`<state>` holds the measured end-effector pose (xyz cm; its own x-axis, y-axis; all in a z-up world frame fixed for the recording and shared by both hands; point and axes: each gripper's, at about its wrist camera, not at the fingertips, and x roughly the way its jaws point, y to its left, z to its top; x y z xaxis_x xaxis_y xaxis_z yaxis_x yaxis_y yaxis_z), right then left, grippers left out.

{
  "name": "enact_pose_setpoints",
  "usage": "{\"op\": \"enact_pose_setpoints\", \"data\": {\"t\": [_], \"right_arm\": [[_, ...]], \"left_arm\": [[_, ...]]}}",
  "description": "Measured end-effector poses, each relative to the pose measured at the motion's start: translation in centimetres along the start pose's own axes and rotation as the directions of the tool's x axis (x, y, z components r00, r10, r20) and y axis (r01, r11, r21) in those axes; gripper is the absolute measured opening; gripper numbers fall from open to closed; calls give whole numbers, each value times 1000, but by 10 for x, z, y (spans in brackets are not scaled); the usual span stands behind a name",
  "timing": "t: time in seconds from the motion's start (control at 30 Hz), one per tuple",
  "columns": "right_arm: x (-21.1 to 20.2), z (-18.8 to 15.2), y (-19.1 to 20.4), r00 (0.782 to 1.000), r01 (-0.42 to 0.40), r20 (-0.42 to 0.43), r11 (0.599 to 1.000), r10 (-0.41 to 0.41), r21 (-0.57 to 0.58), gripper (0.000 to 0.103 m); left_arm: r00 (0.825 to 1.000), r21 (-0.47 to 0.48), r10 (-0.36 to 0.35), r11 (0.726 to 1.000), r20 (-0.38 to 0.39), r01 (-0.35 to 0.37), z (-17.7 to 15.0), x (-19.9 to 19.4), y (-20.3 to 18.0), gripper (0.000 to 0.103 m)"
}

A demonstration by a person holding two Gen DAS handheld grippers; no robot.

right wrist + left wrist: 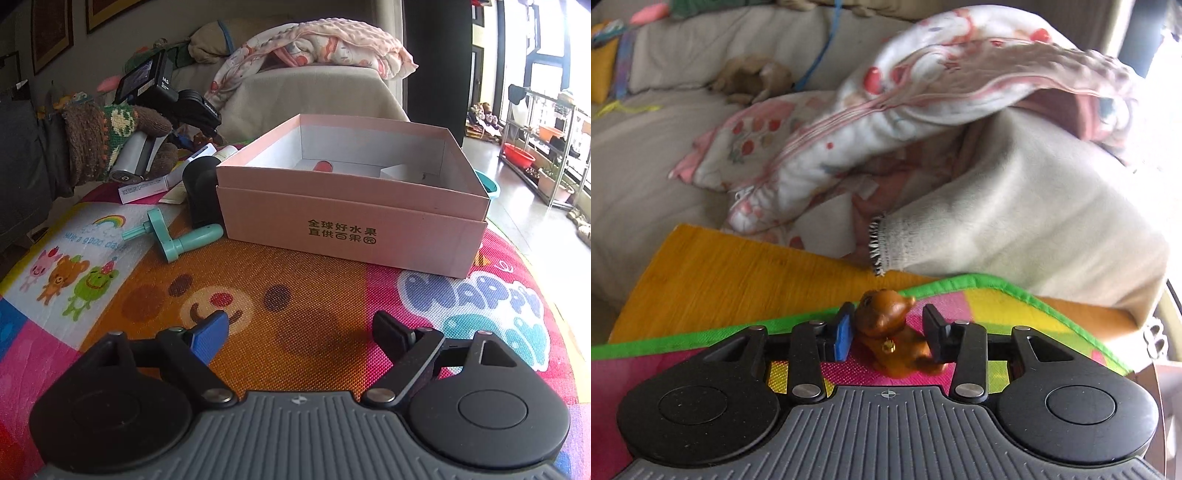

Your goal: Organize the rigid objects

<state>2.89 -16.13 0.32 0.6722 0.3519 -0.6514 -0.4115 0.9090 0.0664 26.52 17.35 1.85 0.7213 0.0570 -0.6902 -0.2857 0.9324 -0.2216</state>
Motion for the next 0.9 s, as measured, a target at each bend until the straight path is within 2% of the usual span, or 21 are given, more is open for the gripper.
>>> {"op": "enact_pose_setpoints", "data": {"t": [0.1,0.17,0.27,0.33,0.4,0.47,0.53,0.6,0.67,0.73,0.8,0.9], "right_arm": [[0,0,0,1000,-1,1,1000,1,2,86],[0,0,0,1000,-1,1,1000,1,2,86],[0,1,0,1000,-1,1,1000,1,3,86],[0,1,0,1000,-1,1,1000,1,2,86],[0,1,0,1000,1,-1,1000,-1,-1,86],[1,2,3,1000,-2,-6,1000,2,-19,86],[3,4,11,1000,-20,-10,999,20,-51,86],[6,8,24,999,-39,-8,997,38,-67,86],[13,15,40,996,-85,-29,995,84,-50,86],[23,23,55,991,-125,-40,992,126,26,87],[34,33,72,987,-147,-44,985,151,93,87],[55,53,96,988,-127,-67,981,138,147,87]], "left_arm": [[997,26,-81,996,17,81,-8,-17,3,36],[986,35,-161,987,38,160,-21,-39,8,35],[958,59,-279,960,72,275,-49,-86,17,35],[939,86,-334,941,83,328,-72,-118,22,35],[921,104,-386,919,49,380,-98,-145,27,35],[911,112,-413,905,7,410,-124,-164,32,36],[909,109,-416,903,-26,417,-149,-180,37,36],[922,83,-387,918,-24,388,-170,-191,46,36],[943,63,-332,942,14,330,-183,-202,57,36],[957,35,-278,961,79,276,-191,-213,69,36],[959,-21,-253,966,130,257,-195,-220,84,36],[956,-58,-263,960,131,272,-198,-220,95,36]]}}
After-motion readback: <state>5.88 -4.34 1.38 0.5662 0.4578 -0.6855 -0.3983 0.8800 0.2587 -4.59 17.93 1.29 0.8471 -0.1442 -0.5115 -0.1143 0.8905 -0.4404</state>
